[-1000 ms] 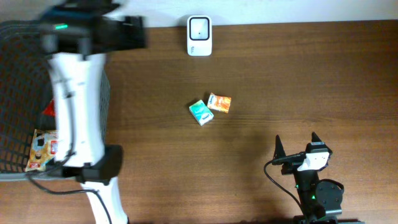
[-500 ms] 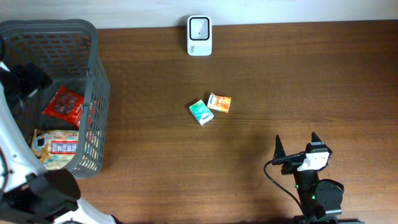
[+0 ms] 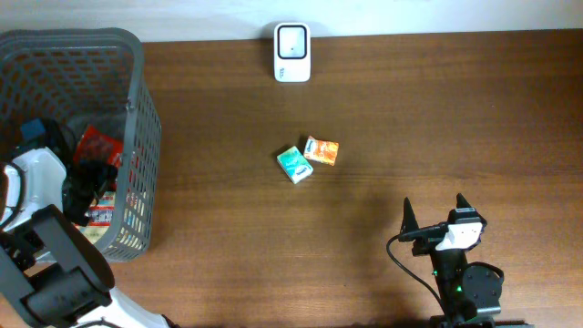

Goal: Scan the item barcode
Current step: 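Grasp the green-white tissue pack in the basket and place it on table, then grasp the large yellow snack bag and lay it beside the boxes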

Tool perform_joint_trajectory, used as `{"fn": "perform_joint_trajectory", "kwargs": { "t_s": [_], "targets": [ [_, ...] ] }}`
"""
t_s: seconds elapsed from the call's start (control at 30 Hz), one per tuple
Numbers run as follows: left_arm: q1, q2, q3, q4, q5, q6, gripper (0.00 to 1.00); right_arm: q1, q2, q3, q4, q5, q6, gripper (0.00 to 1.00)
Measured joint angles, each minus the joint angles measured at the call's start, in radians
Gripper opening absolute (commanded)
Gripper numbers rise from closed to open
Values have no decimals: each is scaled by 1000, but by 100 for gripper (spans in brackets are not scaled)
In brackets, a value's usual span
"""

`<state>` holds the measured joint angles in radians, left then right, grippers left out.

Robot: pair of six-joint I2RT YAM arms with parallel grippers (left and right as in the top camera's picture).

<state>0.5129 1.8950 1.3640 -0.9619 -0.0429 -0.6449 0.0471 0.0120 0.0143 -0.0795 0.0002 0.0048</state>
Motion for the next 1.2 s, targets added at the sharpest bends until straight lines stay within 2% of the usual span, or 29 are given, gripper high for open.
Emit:
{"fn": "perform_joint_trajectory", "kwargs": {
  "t_s": [0.03, 0.1, 0.13, 0.17, 0.33, 0.5, 0.63, 0.73, 0.83, 0.93, 1.07, 1.2],
  "targets": [
    [0, -4, -21, 34, -25, -8, 50, 0, 0, 0, 0, 0, 0, 99],
    [0, -21, -60, 82, -76, -13, 36, 0, 0, 0, 0, 0, 0, 99],
    [0, -23, -68, 86, -92, -14, 23, 0, 0, 0, 0, 0, 0, 98],
    [0, -23, -67, 84, -98, -13, 0, 0, 0, 0, 0, 0, -1, 98],
    [0, -24, 92, -130, -39, -14, 0, 0, 0, 0, 0, 0, 0, 98],
    [0, -80, 491, -338, 41, -14, 0, 0, 0, 0, 0, 0, 0, 98],
    [0, -257, 758, -335, 147, 2, 0, 0, 0, 0, 0, 0, -1, 98],
    [-38, -405, 825, -264, 174, 60, 0, 0, 0, 0, 0, 0, 0, 98],
    [-211, -513, 834, -256, 208, 107, 0, 0, 0, 0, 0, 0, 0, 98],
    [-472, -498, 837, -223, 285, 202, 0, 0, 0, 0, 0, 0, 0, 98],
    [-777, -318, 836, -223, 333, 390, 0, 0, 0, 0, 0, 0, 0, 98],
    [-942, -79, 835, -228, 298, 636, 0, 0, 0, 0, 0, 0, 0, 98]
  ]
}}
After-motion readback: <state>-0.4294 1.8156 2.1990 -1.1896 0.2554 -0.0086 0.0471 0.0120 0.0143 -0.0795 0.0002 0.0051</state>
